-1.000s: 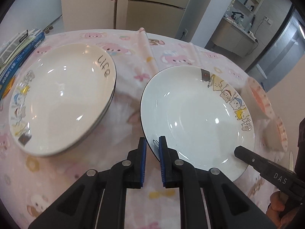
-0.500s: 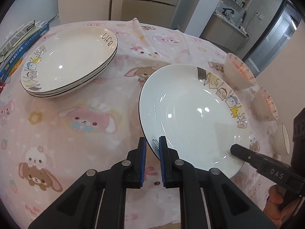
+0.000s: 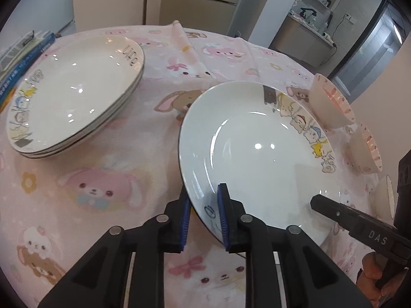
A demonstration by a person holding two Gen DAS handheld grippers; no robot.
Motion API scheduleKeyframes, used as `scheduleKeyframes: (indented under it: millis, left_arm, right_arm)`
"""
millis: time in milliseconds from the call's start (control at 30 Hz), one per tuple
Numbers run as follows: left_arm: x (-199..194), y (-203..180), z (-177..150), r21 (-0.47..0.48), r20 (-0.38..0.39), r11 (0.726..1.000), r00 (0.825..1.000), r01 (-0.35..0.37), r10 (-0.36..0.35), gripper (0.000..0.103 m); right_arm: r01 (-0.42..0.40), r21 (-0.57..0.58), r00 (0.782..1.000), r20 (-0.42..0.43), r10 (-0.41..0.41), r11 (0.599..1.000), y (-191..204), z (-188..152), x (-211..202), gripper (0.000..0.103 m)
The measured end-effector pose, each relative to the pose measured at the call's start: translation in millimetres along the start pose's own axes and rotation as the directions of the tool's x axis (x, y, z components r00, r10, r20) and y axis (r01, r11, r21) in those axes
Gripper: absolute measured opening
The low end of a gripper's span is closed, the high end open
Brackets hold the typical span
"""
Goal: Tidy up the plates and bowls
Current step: 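Lift the cartoon-rim plate with both grippers and carry it over the 'Life' plate stack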
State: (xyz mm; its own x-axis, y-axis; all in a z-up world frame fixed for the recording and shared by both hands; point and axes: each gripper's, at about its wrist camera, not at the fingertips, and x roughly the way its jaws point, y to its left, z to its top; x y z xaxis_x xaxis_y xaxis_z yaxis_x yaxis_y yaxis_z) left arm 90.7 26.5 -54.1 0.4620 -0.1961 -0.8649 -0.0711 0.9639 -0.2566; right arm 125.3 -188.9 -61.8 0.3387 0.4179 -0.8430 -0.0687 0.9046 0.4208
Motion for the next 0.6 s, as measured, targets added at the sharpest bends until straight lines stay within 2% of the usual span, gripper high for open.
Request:
scheduleKeyframes:
  millis: [33, 133, 167, 200, 267, 367, 467, 600]
  left_arm:
    - [3, 0, 1, -0.003, -0.004, 1.0, 1.0, 0.013, -0.013, 0.03]
    - [6, -5, 3, 0.01, 0.023, 1.0, 1.0, 0.001, -0.002, 0.032]
    - [6, -6, 3, 0.011, 0.027, 1.0, 1.0, -0.008, 0.008, 0.03]
    - [6, -6, 2, 0.009, 0.035, 1.0, 0.999, -0.02, 0.02, 0.028]
    - [4, 0, 1, -0.023, 0.036, 1.0, 0.999, 0.013, -0.012, 0.022]
    - [-4, 5, 1, -0.042, 0.053, 0.998, 0.998, 0.042, -0.04, 0.02]
    - [-15, -3, -1, 0.002, 0.09, 1.0, 0.996, -0.001, 0.001, 0.02]
    - [-35, -6, -2, 0.022, 0.142, 1.0, 0.99, -0.003, 0.0, 0.02]
  right_arm:
    - [-0.012, 0.01, 1.0, 0.005, 0.012, 1.0, -3, 3, 1, 0.028]
    - [-0.049, 0.05, 0.999, 0.023, 0.048, 0.998, -11, 8, 2, 0.025]
    - [-0.046, 0.055, 0.999, 0.028, 0.044, 0.997, -13, 8, 2, 0.023]
    - [-0.027, 0.049, 0.999, 0.036, 0.025, 0.998, -13, 8, 1, 0.015]
    - [-0.02, 0.04, 0.998, 0.062, 0.018, 0.999, -14, 5, -1, 0.015]
    - [-0.009, 0.016, 0.997, 0.076, 0.008, 1.0, -9, 1, -6, 0.015]
    - [-0.008, 0.01, 0.997, 0.076, 0.007, 1.0, -2, 0, -12, 0.017]
    - [-0.004, -0.02, 0.993, 0.117, 0.006, 1.0, 6, -3, -27, 0.017]
